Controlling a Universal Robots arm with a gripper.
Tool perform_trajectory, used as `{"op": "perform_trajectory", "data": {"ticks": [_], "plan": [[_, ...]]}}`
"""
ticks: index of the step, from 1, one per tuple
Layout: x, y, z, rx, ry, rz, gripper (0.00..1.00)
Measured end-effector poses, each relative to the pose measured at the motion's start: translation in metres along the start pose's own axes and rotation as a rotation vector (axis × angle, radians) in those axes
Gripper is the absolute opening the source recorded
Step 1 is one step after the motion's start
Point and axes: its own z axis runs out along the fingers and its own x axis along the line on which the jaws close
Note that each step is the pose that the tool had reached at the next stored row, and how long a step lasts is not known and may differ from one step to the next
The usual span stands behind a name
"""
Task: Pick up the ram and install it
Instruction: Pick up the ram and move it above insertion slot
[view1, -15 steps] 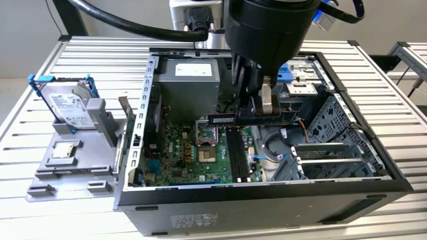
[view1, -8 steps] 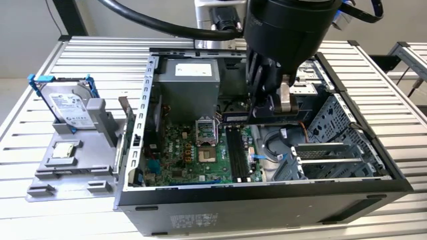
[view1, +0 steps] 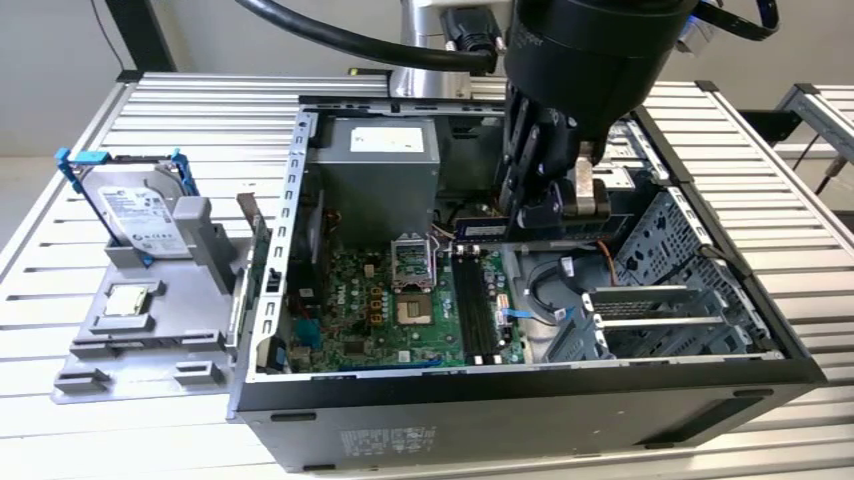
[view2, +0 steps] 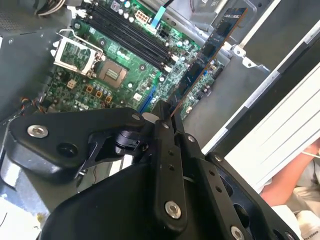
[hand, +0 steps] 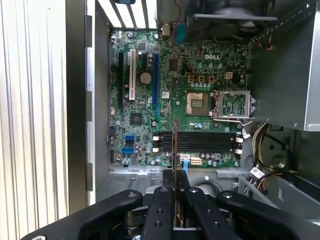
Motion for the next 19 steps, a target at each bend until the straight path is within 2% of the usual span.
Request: {"op": "perform_trajectory", "data": {"ticks": [19], "plan": [[-0.0051,-0.0001,0.0001,0.0000,-0.0013,0.000,0.00]]}}
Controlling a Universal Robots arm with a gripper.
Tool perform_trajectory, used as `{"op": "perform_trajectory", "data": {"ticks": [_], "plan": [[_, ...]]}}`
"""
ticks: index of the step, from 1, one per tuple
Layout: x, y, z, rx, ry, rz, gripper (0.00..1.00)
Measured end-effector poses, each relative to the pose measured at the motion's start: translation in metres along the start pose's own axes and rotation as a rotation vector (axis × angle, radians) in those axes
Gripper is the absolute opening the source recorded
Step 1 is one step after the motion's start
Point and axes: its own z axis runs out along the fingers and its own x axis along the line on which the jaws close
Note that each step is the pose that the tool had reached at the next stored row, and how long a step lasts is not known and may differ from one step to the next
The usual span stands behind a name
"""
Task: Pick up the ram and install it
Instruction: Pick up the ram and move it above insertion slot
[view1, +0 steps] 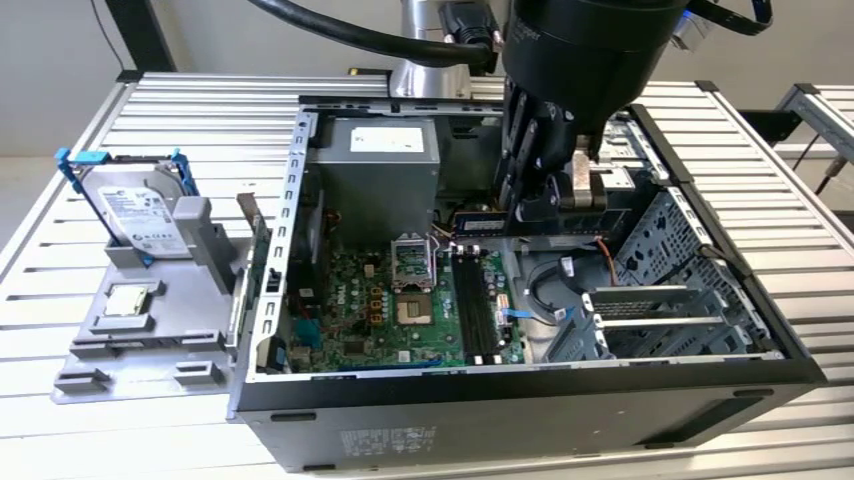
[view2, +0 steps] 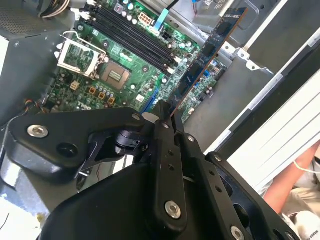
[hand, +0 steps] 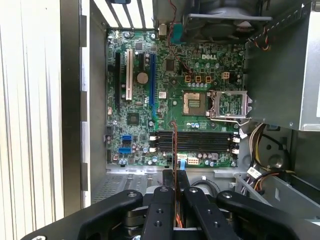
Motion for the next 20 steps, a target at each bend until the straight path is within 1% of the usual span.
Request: {"op": "perform_trajectory", "data": {"ticks": [6,8,10,12,20], "plan": [[-0.0008,0.0000,0.0000,0.0000,0.0001,0.000,0.00],[-0.0023,0.0001,0.0000,0.0000,-0.0001,0.000,0.00],[-0.0057,0.0000,0.0001,0.0000,-0.0001,0.000,0.00],[-0.0108,0.0000,0.0001,0.0000,-0.0001,0.000,0.00],[-0.0395,0.0000,0.0004,0.0000,-0.0001,0.000,0.00]]}}
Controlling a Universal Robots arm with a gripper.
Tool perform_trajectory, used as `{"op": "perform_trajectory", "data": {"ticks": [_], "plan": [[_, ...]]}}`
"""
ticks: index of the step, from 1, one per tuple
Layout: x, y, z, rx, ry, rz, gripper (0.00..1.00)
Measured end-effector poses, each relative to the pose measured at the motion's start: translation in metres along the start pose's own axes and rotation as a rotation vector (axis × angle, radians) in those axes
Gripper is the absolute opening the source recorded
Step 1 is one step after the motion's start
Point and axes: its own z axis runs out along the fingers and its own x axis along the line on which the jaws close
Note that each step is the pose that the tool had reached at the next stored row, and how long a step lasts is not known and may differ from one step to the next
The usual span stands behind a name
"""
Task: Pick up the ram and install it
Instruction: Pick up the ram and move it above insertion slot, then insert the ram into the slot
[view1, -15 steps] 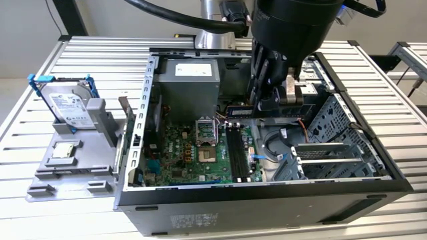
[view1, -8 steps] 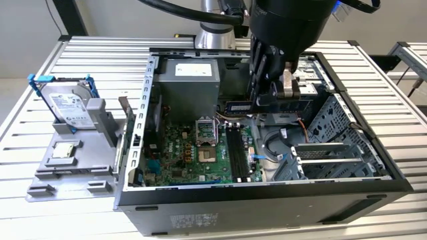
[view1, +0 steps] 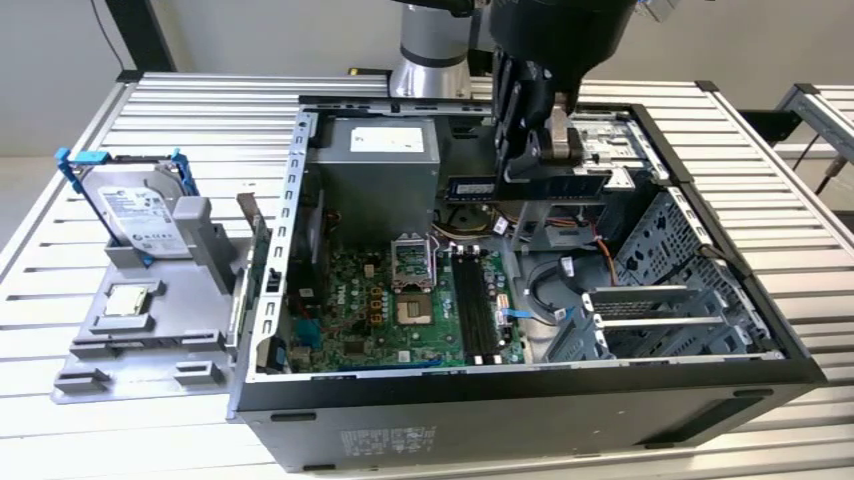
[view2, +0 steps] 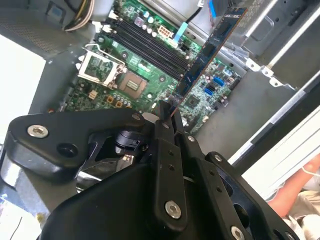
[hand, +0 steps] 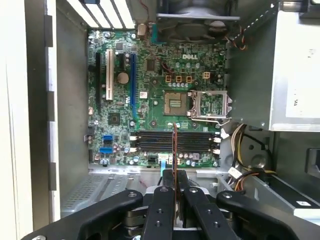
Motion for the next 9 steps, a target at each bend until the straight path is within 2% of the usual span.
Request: {"op": "perform_trajectory", "data": {"ticks": [5,9], "plan": [[-0.0172,-0.0002,0.0001,0.0000,0.0002,0.000,0.00],[-0.0280,-0.0004,0.0003,0.0000,0.0001,0.000,0.00]]}}
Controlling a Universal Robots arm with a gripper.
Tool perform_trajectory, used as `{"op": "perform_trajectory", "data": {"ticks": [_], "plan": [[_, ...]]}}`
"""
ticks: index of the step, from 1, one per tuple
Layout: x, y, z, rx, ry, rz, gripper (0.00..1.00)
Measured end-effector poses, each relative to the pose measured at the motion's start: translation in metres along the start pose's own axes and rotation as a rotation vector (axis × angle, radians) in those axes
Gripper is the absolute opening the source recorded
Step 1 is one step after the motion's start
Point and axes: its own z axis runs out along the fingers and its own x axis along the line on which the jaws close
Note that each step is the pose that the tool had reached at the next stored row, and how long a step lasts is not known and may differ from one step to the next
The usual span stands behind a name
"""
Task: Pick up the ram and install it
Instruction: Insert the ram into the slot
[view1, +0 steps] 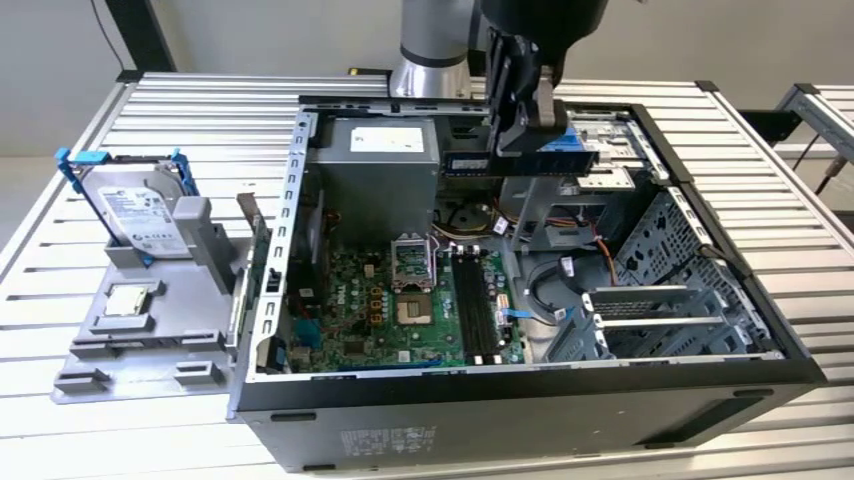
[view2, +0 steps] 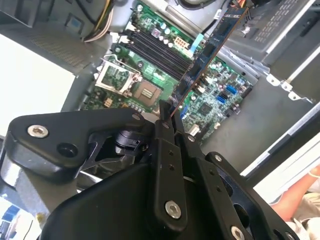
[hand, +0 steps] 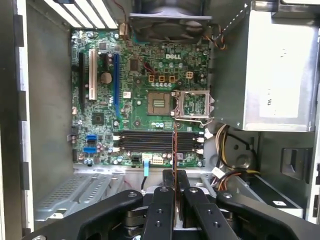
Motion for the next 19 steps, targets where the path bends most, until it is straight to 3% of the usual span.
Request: {"op": "perform_trajectory", "data": {"ticks": [19], "plan": [[-0.0009,-0.0001,0.0001,0.0001,-0.0001,0.010,0.00]]}}
